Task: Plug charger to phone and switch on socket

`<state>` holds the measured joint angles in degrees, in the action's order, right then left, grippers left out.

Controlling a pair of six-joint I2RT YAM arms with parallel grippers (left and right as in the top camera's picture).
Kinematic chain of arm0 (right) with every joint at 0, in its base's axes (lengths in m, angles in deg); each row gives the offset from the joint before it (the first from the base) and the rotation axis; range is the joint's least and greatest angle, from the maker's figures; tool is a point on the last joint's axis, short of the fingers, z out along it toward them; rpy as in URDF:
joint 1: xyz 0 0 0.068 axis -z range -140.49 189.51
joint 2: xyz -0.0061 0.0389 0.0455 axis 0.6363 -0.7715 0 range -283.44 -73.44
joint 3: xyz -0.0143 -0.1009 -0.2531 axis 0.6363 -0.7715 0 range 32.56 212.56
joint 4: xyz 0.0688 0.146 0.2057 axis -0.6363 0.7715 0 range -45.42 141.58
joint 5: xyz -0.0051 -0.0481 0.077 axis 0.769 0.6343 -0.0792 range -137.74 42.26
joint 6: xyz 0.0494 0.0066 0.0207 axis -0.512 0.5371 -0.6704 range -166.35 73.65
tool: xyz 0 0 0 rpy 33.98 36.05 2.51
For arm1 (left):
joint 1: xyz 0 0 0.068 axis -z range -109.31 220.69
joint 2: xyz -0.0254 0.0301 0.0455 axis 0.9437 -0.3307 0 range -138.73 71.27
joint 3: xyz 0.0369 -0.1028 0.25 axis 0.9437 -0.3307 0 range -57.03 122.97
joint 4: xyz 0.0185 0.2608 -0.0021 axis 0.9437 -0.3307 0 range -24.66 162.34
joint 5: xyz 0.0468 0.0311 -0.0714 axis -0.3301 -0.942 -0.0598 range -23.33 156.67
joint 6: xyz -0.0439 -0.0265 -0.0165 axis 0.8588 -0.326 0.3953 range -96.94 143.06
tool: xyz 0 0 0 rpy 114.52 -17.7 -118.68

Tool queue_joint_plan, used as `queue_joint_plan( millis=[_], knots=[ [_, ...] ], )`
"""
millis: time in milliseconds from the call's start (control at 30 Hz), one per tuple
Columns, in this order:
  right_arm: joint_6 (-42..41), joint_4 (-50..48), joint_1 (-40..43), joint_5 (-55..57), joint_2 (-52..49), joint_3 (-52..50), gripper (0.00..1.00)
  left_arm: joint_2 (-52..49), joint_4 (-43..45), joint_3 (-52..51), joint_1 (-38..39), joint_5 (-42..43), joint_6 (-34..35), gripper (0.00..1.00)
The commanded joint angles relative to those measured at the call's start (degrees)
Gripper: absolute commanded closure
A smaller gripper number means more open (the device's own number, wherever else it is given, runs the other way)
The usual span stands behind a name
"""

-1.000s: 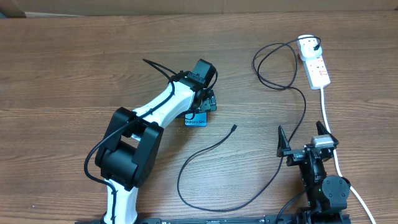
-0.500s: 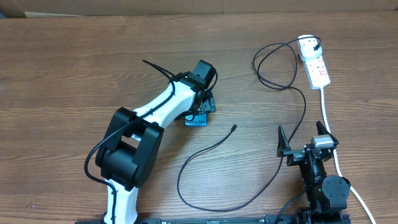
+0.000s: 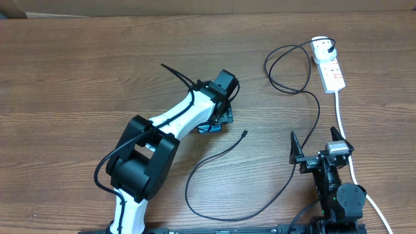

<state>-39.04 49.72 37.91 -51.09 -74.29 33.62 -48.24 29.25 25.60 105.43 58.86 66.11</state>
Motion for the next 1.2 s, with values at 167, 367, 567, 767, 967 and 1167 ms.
queue_joint_plan(
  millis=[167, 367, 567, 767, 967, 1167],
  knots=[
    [0.07, -0.42, -0.31, 0.72, 0.68, -0.57, 0.00, -1.16, -0.20, -0.20, -0.63, -1.79, 0.87, 0.04],
    [0.07, -0.42, -0.31, 0.74, 0.68, -0.57, 0.00, -1.16, -0.20, -0.20, -0.63, -1.77, 0.85, 0.01],
    [0.07, -0.42, -0.31, 0.74, 0.68, -0.57, 0.00, -1.16, -0.17, -0.20, -0.63, -1.49, 0.68, 0.00],
    [0.07, -0.42, -0.31, 0.72, 0.68, -0.57, 0.00, -1.16, -0.37, -0.20, -0.63, -1.40, 0.68, 0.00],
    [0.07, -0.42, -0.31, 0.72, 0.68, -0.57, 0.00, -1.16, 0.07, -0.20, -0.63, -1.42, 0.68, 0.00],
    [0.07, -0.42, -0.31, 0.72, 0.68, -0.57, 0.00, -1.16, 0.31, -0.20, -0.63, -1.42, 0.68, 0.00]
  ],
)
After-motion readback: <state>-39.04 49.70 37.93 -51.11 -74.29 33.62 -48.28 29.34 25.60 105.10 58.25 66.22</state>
